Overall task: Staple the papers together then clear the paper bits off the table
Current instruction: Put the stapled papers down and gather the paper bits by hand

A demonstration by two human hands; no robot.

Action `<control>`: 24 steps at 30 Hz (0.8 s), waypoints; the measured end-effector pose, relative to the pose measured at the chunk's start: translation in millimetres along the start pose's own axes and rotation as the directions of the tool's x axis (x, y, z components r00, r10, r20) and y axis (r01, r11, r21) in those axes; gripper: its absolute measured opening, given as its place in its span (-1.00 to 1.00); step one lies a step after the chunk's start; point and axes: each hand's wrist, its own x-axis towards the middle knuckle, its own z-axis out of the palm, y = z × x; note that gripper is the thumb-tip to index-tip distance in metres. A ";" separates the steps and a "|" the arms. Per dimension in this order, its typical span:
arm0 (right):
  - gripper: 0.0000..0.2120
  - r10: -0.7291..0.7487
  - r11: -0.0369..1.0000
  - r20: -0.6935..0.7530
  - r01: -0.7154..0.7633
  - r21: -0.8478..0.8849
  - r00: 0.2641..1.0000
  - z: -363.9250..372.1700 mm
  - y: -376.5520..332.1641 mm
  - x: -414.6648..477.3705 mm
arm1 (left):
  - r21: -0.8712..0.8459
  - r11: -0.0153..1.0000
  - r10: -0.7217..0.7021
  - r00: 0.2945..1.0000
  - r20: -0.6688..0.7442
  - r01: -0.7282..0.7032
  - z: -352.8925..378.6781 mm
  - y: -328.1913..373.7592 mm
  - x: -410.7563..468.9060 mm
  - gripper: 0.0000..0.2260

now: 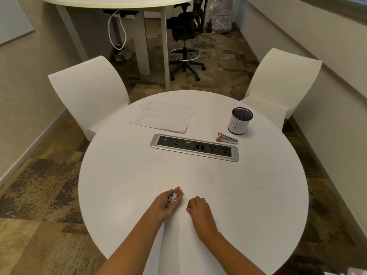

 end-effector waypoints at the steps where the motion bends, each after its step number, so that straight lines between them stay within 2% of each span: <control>1: -0.73 0.005 1.000 0.001 -0.005 -0.016 1.000 0.5 -2.2 -0.1 | 0.002 1.000 0.001 1.000 -0.003 -0.001 -0.5 -0.1 -0.3 -0.78; 3: -0.74 -0.001 1.000 -0.016 0.001 -0.016 1.000 3.6 -1.0 0.3 | 0.001 1.000 -0.002 1.000 -0.007 0.002 -1.8 0.0 0.3 -0.79; 6: -0.93 0.112 0.987 0.039 -0.116 0.115 0.993 6.1 9.0 4.5 | -0.001 1.000 -0.006 1.000 -0.015 0.006 -3.8 1.0 0.0 -0.79; 7: -0.86 0.169 0.965 0.061 -0.178 0.195 0.984 7.7 12.8 7.1 | -0.007 1.000 -0.004 1.000 -0.019 0.004 -4.3 1.0 -0.2 -0.79; 10: -0.80 0.256 0.867 0.126 -0.286 0.409 0.958 3.0 19.2 12.1 | -0.023 1.000 0.010 1.000 -0.026 -0.010 -5.9 0.1 1.2 -0.79; 13: -0.84 0.287 0.794 0.141 -0.318 0.518 0.947 -3.9 26.8 12.5 | -0.014 1.000 0.004 1.000 -0.028 -0.005 -5.6 -1.8 3.9 -0.79; 17: -0.89 0.357 0.618 0.205 -0.395 0.680 0.911 -9.4 28.5 10.6 | -0.006 1.000 -0.011 1.000 -0.027 0.011 -3.9 -3.5 3.6 -0.79; 18: -0.90 0.364 0.626 0.198 -0.397 0.672 0.910 -10.8 26.3 10.3 | -0.005 1.000 -0.013 1.000 -0.026 0.013 -3.4 -4.2 3.6 -0.79; 22: -0.88 0.256 0.841 0.128 -0.287 0.458 0.958 -9.0 21.1 10.1 | -0.013 1.000 -0.017 1.000 -0.014 0.017 -1.1 -4.9 2.5 -0.77; 24: -0.87 0.218 0.891 0.116 -0.246 0.381 0.969 -8.6 20.0 10.4 | -0.016 1.000 -0.016 1.000 -0.015 0.016 -1.0 -3.4 2.3 -0.78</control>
